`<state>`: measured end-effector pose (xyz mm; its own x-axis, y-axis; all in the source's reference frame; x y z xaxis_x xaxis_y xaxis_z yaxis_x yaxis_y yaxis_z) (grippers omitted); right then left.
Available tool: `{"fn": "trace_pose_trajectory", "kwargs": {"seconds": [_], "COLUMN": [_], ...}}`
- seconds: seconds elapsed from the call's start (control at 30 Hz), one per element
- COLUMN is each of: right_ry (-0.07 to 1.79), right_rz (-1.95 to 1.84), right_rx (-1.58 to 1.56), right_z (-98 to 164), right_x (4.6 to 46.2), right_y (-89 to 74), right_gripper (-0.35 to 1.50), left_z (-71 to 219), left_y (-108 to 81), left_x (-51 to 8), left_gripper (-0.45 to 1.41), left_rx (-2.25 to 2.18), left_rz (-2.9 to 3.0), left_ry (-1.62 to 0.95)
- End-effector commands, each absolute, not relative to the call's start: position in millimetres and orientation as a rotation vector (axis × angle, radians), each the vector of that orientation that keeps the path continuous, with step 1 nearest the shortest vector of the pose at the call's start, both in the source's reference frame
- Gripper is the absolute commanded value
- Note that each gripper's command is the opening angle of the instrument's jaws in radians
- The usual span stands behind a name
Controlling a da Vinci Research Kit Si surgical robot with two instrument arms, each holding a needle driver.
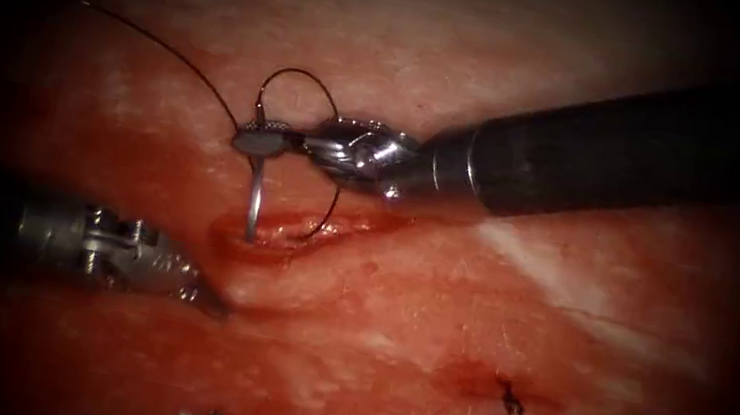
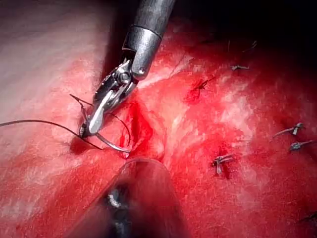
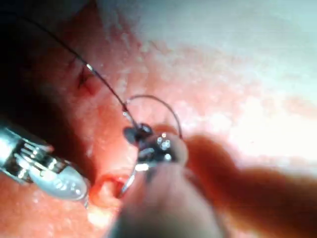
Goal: Wound Closure
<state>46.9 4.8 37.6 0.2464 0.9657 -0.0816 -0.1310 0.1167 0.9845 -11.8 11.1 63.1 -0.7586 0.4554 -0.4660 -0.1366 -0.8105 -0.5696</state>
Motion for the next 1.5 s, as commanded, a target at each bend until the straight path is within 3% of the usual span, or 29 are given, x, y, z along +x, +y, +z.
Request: {"fn": "trace_pose_trajectory", "kwargs": {"seconds": [0.03,0.33,0.63,1.5], "right_ry": [0.968,0.937,0.781,0.633], "right_rz": [1.039,1.137,1.338,1.448], "right_rx": [1.157,1.281,1.476,1.594], "right_z": [38.2,37.9,37.0,35.7], "right_x": [47.5,47.8,47.7,47.6], "right_y": [4.3,3.2,2.3,1.2], "right_gripper": [-0.35,-0.35,-0.35,-0.35], "left_z": [63.7,63.7,63.7,63.6], "left_y": [10.5,10.5,10.4,10.4], "left_x": [-12.3,-12.4,-12.3,-12.2], "left_gripper": [-0.33,-0.35,-0.35,-0.35], "left_rx": [-0.870,-0.870,-0.870,-0.864], "left_rz": [2.567,2.567,2.567,2.571], "left_ry": [-0.746,-0.745,-0.745,-0.749]}}
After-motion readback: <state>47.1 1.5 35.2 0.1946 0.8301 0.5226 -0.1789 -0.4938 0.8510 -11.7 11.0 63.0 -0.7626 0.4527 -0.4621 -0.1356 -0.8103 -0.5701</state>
